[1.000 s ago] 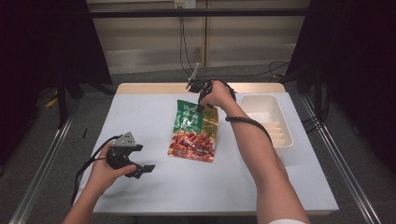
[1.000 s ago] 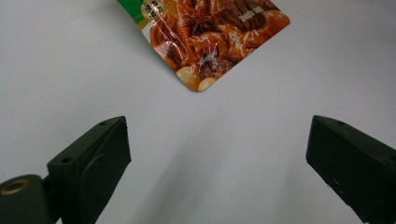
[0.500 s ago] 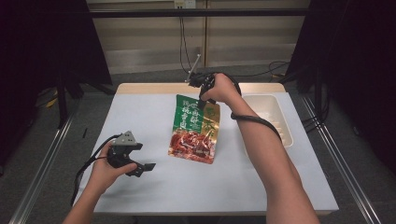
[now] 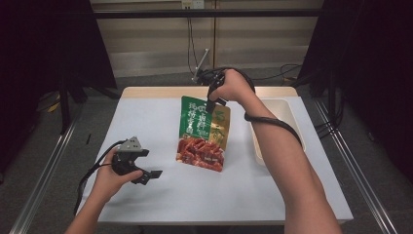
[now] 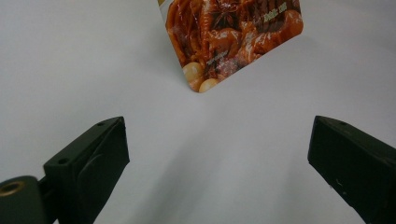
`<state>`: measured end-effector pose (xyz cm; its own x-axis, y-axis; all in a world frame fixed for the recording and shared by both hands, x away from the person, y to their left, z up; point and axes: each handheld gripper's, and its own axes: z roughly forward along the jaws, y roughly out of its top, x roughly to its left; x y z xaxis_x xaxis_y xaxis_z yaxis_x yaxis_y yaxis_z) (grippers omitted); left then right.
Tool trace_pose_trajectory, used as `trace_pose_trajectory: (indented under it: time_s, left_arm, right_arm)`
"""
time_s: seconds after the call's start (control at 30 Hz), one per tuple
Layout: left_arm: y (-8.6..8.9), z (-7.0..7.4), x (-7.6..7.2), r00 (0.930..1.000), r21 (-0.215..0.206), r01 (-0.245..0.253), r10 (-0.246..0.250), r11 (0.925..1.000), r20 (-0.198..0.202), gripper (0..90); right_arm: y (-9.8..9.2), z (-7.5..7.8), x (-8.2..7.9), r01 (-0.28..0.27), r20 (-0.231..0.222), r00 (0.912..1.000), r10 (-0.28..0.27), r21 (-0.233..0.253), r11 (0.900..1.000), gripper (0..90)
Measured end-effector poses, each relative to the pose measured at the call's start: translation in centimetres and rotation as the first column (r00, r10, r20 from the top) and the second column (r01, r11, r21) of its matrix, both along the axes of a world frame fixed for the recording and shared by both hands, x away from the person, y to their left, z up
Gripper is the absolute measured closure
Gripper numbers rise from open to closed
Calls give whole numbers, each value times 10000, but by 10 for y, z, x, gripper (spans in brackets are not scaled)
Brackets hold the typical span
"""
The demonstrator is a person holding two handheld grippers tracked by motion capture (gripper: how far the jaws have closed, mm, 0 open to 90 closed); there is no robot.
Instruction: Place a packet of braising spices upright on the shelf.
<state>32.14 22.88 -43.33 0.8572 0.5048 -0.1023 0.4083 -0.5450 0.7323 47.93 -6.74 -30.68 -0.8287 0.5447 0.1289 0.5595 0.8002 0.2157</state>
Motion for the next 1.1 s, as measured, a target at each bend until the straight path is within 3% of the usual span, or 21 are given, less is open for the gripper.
trace_pose_trajectory:
  time_s: [0.1,0.13,0.2,0.4,0.47,0.77,1.1]
  left_arm:
    - [0,1,0,10000,92,29,-29,10000,-62,51]
    - [-1,-1,0,10000,-77,-6,6,10000,-14,51]
    - [0,0,1,10000,146,45,-45,9999,-62,51]
    - [0,0,1,10000,203,48,-46,9998,-87,51]
    - [0,0,2,9999,89,71,-70,9999,-113,51]
    - [-2,-1,2,9998,154,36,-33,9999,-193,53]
    - [-2,0,3,9998,168,33,-29,9999,-209,54]
  right_arm:
    - [1,7,-3,-44,1,10000,44,-25,10000,900]
    - [1,9,-5,-48,-47,10000,48,-39,10000,900]
    - [1,15,-6,-95,-82,9999,95,-35,9999,900]
    - [1,31,-12,-111,28,9999,112,-121,9999,900]
    - [1,36,-14,-81,-17,10000,81,-226,9997,900]
    - [-3,48,-18,-219,24,9998,221,-536,9983,900]
    - [-21,64,-13,-26,101,9999,30,-427,9991,900]
